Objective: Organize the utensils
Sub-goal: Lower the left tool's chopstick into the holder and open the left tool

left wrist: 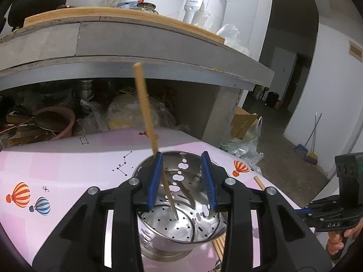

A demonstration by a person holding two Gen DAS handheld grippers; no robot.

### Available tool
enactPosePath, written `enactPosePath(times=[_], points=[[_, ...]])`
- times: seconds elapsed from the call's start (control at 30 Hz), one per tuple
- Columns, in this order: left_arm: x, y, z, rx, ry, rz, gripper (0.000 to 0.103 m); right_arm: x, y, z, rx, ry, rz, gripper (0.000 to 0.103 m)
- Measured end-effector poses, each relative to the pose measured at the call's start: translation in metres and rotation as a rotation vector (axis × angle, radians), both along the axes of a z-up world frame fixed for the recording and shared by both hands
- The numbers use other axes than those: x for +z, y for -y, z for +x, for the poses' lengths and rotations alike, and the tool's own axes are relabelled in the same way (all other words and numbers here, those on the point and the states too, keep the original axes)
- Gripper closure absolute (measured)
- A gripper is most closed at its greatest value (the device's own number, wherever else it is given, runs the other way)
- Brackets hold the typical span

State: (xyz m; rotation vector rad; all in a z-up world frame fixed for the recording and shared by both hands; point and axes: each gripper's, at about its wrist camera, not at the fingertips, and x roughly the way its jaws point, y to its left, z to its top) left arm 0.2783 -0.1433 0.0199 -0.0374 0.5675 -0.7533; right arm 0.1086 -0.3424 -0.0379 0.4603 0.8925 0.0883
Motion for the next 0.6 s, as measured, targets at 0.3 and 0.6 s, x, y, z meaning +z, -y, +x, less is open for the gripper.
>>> enactPosePath(times=[0.3,0.6], points=[[0.011,-0.014,-0.007,0.017,0.014,0.000,0.065,0.004,-0.001,0.000,0.001,0.013,0.002,0.096],[0.029,-0.032,-0.028,0.021,0.063,-0.017,0.054,0.041,-0.002,0.018,0.041,0.109,0.030,0.096]])
